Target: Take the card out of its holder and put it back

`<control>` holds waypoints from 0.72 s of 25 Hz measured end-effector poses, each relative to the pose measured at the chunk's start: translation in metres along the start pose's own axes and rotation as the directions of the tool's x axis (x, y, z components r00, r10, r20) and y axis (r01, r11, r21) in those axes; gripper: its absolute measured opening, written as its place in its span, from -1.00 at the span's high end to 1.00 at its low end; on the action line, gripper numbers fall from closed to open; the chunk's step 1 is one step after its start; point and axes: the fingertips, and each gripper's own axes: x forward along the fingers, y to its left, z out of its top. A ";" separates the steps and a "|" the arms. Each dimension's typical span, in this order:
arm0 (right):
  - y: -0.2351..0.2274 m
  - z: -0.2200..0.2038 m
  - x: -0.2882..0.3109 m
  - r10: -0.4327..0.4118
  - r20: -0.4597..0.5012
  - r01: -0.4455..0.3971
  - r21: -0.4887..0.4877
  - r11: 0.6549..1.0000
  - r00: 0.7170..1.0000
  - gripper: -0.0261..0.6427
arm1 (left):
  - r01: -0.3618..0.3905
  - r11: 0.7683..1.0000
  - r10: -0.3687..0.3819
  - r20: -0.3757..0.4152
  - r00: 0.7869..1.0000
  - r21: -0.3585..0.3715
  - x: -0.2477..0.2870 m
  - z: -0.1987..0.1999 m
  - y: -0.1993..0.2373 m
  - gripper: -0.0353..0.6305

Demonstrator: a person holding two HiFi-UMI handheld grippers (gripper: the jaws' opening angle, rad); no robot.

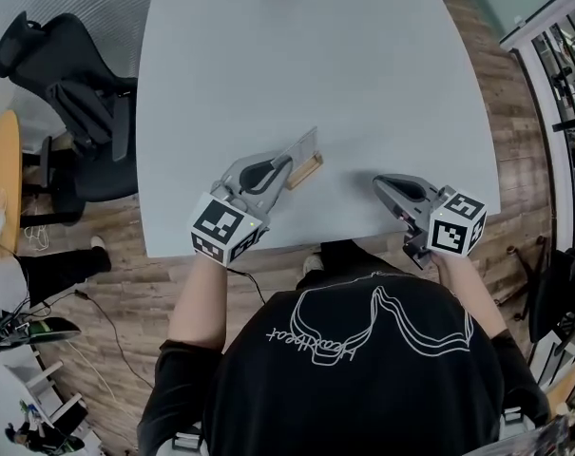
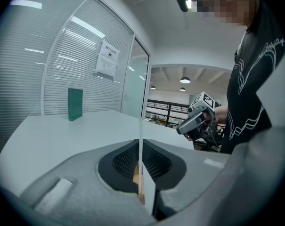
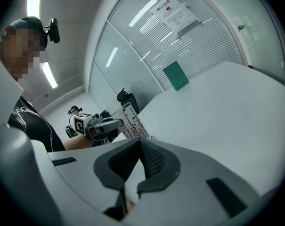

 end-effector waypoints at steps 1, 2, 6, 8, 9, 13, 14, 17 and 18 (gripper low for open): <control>0.000 0.000 0.001 0.000 -0.003 0.000 0.000 1.000 1.000 0.89 | 0.001 1.000 -0.001 -0.004 1.000 0.004 0.001 -0.001 0.000 0.82; 0.000 -0.001 0.001 0.000 -0.006 0.000 0.001 1.000 1.000 0.89 | 0.001 1.000 -0.001 -0.007 1.000 0.008 0.002 -0.002 0.001 0.82; -0.002 -0.005 0.002 0.001 -0.012 -0.001 0.004 1.000 1.000 0.89 | 0.001 1.000 -0.001 -0.003 1.000 -0.005 0.005 -0.006 0.002 0.82; -0.003 -0.005 0.001 0.001 -0.010 -0.001 0.004 1.000 1.000 0.89 | 0.006 1.000 -0.006 0.001 1.000 -0.007 0.005 -0.006 0.002 0.82; -0.003 -0.005 0.001 -0.001 -0.011 0.001 0.004 1.000 1.000 0.89 | 0.008 1.000 -0.008 0.003 1.000 -0.005 0.005 -0.005 0.002 0.82; -0.003 -0.007 0.001 -0.011 -0.022 0.011 0.006 1.000 1.000 0.89 | 0.012 1.000 -0.012 0.013 1.000 -0.010 0.003 -0.006 0.003 0.82; -0.004 -0.007 0.000 -0.011 -0.024 0.012 0.008 1.000 1.000 0.89 | 0.013 1.000 -0.013 0.018 1.000 -0.013 0.004 -0.007 0.004 0.82; -0.006 -0.009 0.001 -0.010 -0.031 0.010 0.010 1.000 0.999 0.89 | 0.010 1.000 -0.010 0.031 0.999 -0.028 0.004 -0.008 0.005 0.82; -0.005 -0.009 0.002 -0.007 -0.033 0.007 0.016 1.000 0.999 0.89 | 0.008 0.999 -0.007 0.033 0.999 -0.032 0.004 -0.008 0.005 0.82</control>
